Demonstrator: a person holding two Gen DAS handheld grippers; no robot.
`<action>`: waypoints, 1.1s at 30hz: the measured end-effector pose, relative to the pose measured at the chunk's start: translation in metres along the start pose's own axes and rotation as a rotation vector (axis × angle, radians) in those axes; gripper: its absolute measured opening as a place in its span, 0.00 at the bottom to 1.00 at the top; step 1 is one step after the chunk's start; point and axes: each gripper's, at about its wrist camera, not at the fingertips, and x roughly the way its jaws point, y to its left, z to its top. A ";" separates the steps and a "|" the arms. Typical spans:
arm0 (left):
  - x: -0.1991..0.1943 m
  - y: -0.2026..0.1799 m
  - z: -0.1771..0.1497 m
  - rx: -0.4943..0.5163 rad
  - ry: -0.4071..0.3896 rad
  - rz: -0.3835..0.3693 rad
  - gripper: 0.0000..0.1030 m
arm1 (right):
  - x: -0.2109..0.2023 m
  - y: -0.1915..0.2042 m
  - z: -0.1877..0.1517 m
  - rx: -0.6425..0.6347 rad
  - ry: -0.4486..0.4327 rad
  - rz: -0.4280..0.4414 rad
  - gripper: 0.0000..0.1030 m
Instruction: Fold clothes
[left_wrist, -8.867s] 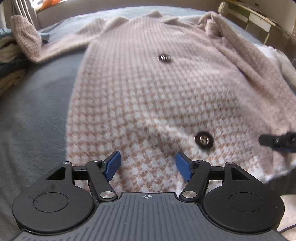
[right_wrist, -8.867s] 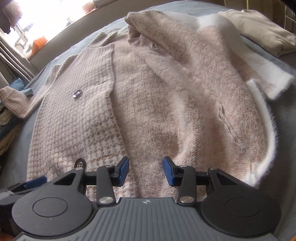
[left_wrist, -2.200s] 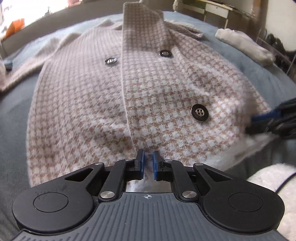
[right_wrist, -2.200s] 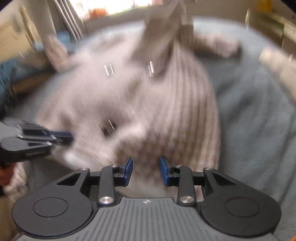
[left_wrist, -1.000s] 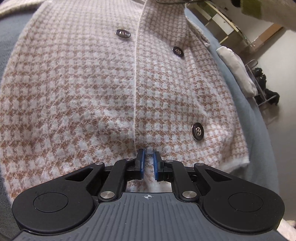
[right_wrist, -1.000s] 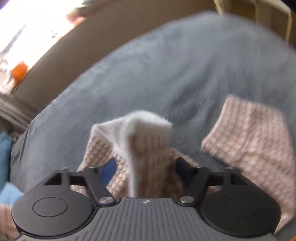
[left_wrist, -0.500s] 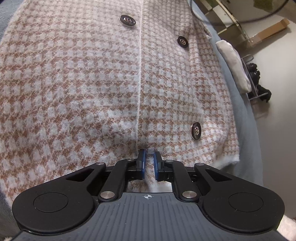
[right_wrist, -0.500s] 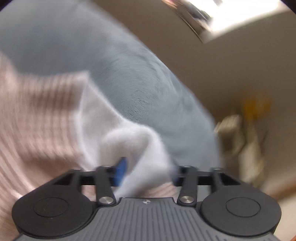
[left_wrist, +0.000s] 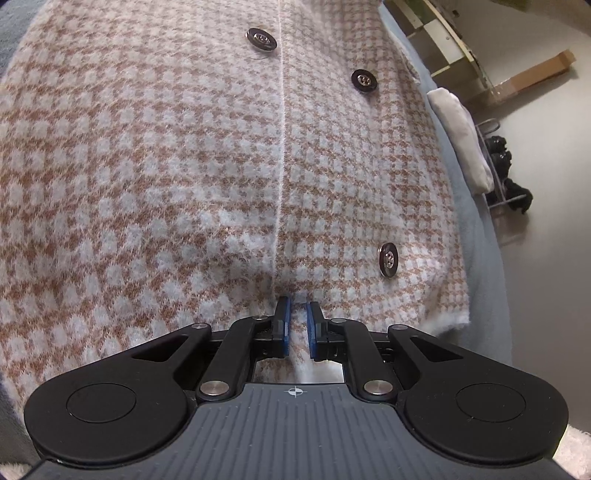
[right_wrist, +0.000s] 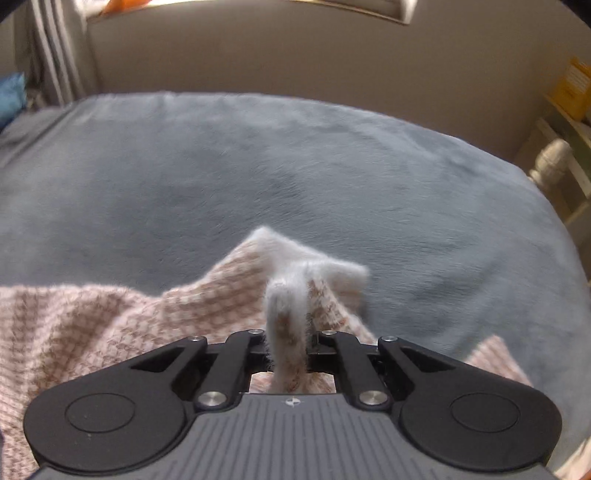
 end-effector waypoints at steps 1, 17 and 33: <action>0.000 0.000 0.000 0.005 0.000 -0.002 0.10 | 0.013 0.008 -0.002 -0.007 0.008 0.001 0.08; 0.003 -0.007 0.004 0.033 0.016 0.021 0.10 | -0.066 -0.059 -0.017 0.209 -0.208 0.065 0.70; 0.010 -0.022 0.016 0.045 0.068 0.098 0.10 | -0.064 -0.261 -0.258 1.222 0.053 0.162 0.88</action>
